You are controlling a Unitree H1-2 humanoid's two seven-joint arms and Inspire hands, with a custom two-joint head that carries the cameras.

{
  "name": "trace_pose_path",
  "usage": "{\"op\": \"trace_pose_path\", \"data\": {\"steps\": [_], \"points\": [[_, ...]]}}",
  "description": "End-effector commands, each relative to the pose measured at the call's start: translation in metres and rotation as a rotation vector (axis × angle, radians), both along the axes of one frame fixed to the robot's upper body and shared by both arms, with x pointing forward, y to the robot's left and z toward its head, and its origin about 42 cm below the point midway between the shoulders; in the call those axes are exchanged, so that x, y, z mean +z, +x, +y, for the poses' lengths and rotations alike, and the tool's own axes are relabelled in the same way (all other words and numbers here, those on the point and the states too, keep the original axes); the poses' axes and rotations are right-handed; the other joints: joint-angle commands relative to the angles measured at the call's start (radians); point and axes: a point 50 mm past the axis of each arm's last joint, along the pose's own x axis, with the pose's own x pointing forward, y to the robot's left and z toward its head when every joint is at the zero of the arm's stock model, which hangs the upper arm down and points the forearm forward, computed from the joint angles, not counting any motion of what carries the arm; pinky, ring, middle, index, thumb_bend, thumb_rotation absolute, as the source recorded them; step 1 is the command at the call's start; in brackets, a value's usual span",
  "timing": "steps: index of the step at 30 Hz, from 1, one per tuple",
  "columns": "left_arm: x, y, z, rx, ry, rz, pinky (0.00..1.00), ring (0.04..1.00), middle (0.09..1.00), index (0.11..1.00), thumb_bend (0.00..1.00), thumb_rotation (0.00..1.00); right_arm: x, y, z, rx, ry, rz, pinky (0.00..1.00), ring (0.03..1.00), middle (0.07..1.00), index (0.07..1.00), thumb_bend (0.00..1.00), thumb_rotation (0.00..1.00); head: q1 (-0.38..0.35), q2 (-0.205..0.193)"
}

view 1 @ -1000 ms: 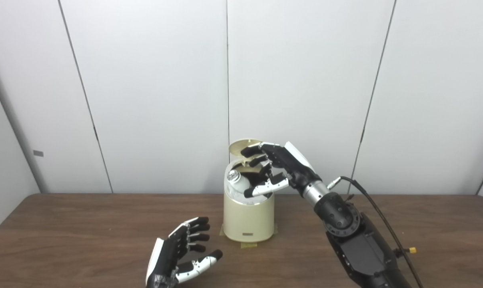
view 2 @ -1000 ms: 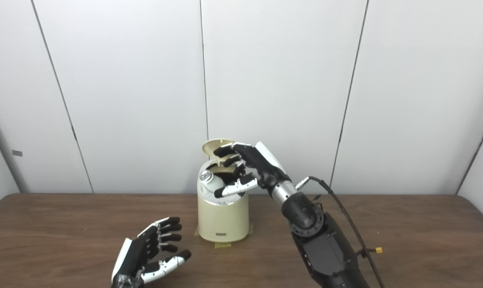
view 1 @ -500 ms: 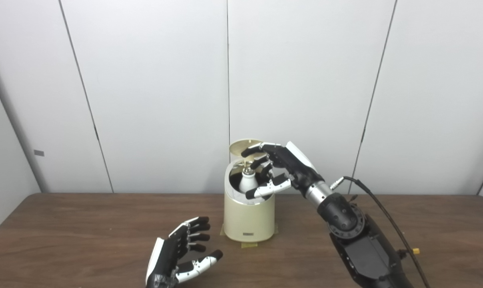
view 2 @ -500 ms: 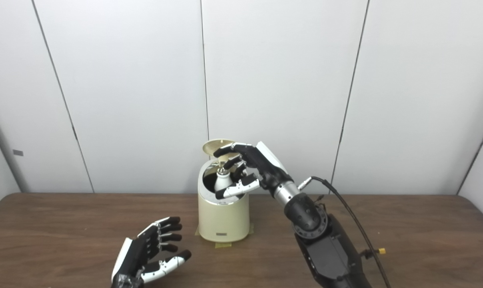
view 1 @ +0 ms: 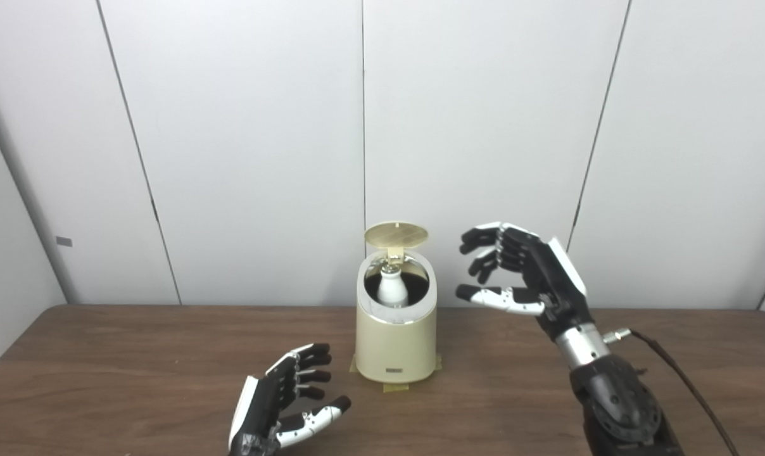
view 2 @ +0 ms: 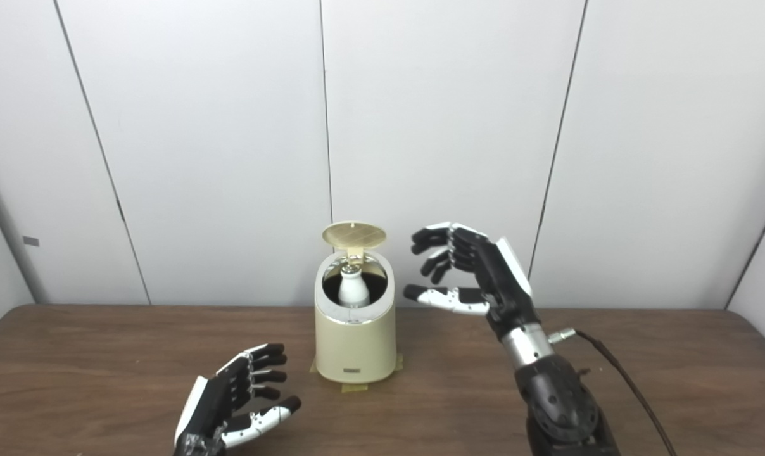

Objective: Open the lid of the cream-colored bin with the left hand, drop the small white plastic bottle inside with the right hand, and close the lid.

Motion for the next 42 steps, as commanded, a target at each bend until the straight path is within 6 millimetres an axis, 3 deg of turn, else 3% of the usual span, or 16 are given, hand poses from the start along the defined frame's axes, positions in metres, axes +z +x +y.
{"op": "trace_pose_path", "data": {"steps": [1, 2, 6, 9, 14, 18, 21, 26, 29, 34, 38, 42], "points": [[0.021, 0.008, -0.002, -0.017, -0.001, -0.081, 0.61, 0.695, 0.759, 0.775, 0.68, 0.01, 0.008, -0.003, -0.012, -0.019, 0.039, -0.044, 0.40, 0.460, 0.633, 0.656, 0.53, 0.00, 0.003, -0.001], [0.021, 0.008, -0.003, -0.017, -0.001, -0.082, 0.61, 0.695, 0.761, 0.778, 0.68, 0.01, -0.003, -0.007, -0.017, -0.026, 0.056, -0.015, 0.43, 0.504, 0.665, 0.687, 0.66, 0.07, 0.004, 0.000], [0.021, 0.007, -0.004, -0.013, 0.002, -0.085, 0.61, 0.693, 0.758, 0.778, 0.68, 0.02, -0.037, -0.021, -0.020, -0.021, 0.135, 0.064, 0.51, 0.614, 0.739, 0.764, 0.77, 0.21, 0.006, 0.001], [0.021, 0.006, -0.005, -0.012, 0.003, -0.085, 0.61, 0.692, 0.756, 0.777, 0.68, 0.01, -0.055, -0.027, -0.017, 0.045, 0.197, 0.103, 0.54, 0.671, 0.781, 0.782, 0.81, 0.24, 0.018, 0.003], [0.026, 0.004, -0.004, 0.001, 0.021, -0.103, 0.61, 0.700, 0.752, 0.775, 0.68, 0.05, -0.070, -0.037, -0.008, 0.092, 0.215, 0.140, 0.53, 0.684, 0.813, 0.814, 0.83, 0.34, 0.031, 0.005], [0.036, 0.007, -0.001, -0.002, 0.034, -0.128, 0.62, 0.744, 0.797, 0.803, 0.72, 0.19, -0.074, -0.040, -0.003, 0.085, 0.230, 0.150, 0.53, 0.693, 0.818, 0.824, 0.86, 0.37, 0.032, 0.005], [0.055, 0.018, 0.002, -0.015, 0.063, -0.172, 0.70, 0.823, 0.863, 0.855, 0.79, 0.29, -0.073, -0.042, -0.002, 0.091, 0.243, 0.152, 0.53, 0.695, 0.821, 0.827, 0.85, 0.37, 0.024, 0.003], [0.115, 0.054, 0.003, -0.055, 0.180, -0.256, 0.77, 0.897, 0.930, 0.920, 0.88, 0.40, -0.070, -0.045, 0.001, 0.097, 0.243, 0.151, 0.52, 0.693, 0.825, 0.828, 0.82, 0.33, 0.019, 0.003], [0.140, 0.070, 0.001, -0.074, 0.223, -0.278, 0.76, 0.913, 0.945, 0.935, 0.88, 0.40, -0.069, -0.045, 0.002, 0.093, 0.249, 0.162, 0.51, 0.700, 0.827, 0.821, 0.83, 0.33, 0.019, 0.003], [0.187, 0.105, -0.007, -0.128, 0.301, -0.305, 0.85, 0.963, 0.990, 0.962, 0.91, 0.31, -0.068, -0.045, 0.003, 0.094, 0.245, 0.151, 0.51, 0.684, 0.824, 0.814, 0.82, 0.29, 0.018, 0.000], [0.212, 0.124, -0.014, -0.146, 0.383, -0.324, 0.85, 0.992, 1.000, 0.973, 0.93, 0.31, -0.068, -0.045, 0.003, 0.089, 0.241, 0.161, 0.52, 0.691, 0.826, 0.817, 0.84, 0.29, 0.013, -0.005], [0.228, 0.138, -0.024, -0.149, 0.460, -0.341, 0.84, 0.949, 0.976, 0.952, 0.94, 0.31, -0.066, -0.046, 0.005, 0.094, 0.255, 0.165, 0.53, 0.696, 0.824, 0.808, 0.85, 0.28, 0.007, -0.004]]}}
